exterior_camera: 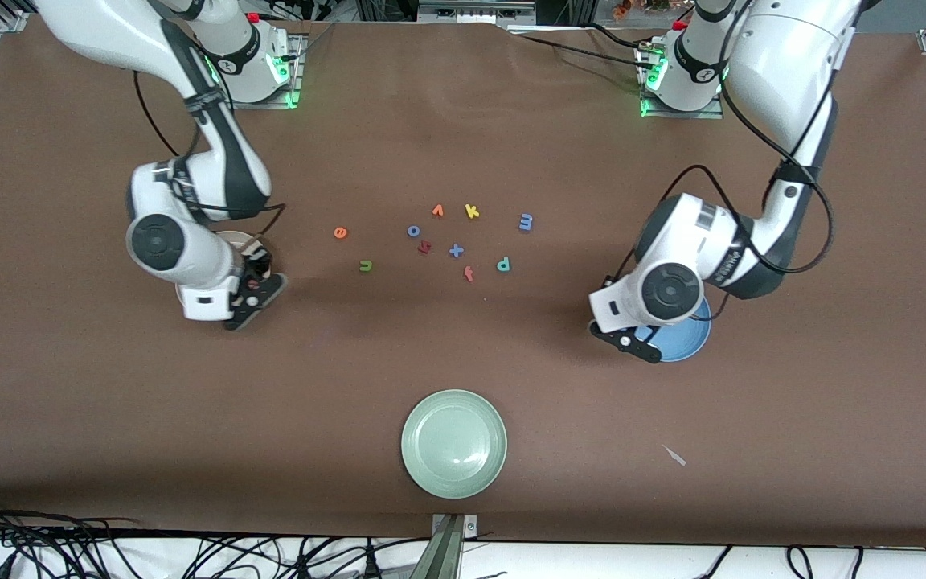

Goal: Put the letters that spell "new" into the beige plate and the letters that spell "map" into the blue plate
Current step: 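Drop the M with the right gripper while the left gripper drops the D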

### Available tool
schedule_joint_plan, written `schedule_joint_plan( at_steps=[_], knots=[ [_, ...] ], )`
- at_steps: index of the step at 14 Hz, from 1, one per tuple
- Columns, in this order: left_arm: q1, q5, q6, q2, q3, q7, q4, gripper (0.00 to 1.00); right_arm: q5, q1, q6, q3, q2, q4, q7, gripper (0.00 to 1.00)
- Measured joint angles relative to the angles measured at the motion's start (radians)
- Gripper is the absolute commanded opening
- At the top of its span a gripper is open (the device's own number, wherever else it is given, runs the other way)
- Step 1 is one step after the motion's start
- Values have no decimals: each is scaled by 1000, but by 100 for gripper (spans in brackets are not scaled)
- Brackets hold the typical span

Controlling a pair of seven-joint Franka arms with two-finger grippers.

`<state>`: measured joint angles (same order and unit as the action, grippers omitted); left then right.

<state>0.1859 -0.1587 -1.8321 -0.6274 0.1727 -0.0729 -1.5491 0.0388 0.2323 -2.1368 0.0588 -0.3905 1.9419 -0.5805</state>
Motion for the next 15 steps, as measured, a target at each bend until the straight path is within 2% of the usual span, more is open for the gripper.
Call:
schedule_joint_plan(
  at_steps=[2, 3, 4, 7, 8, 9, 12, 15],
  knots=[
    [-15, 0, 0, -15, 0, -27, -18, 9, 0, -7, 13, 46, -3, 19, -9, 2],
    [-15, -4, -1, -29, 0, -30, -24, 12, -1, -7, 13, 65, -9, 33, -9, 47],
    [-14, -15, -3, -45, 1, -30, -27, 15, -3, -8, 13, 82, -18, 45, -9, 99],
    [-21, -33, -14, -80, 1, -30, -29, 21, -49, -13, 23, 104, -29, 54, -7, 100],
    [-26, -34, -15, -82, 1, -31, -29, 47, -73, -13, 30, 104, -26, 52, -1, 100],
    [-31, -41, -15, -82, 1, -31, -29, 99, -88, -13, 36, 104, -19, 50, 15, 100],
    [-33, -59, -16, -81, 2, -31, -29, 100, -104, -12, 43, 100, 1, 49, 125, 100],
    [-24, -59, -16, -73, 21, -24, -23, 100, -167, -8, 42, 79, 7, 48, 217, 100]
  ],
)
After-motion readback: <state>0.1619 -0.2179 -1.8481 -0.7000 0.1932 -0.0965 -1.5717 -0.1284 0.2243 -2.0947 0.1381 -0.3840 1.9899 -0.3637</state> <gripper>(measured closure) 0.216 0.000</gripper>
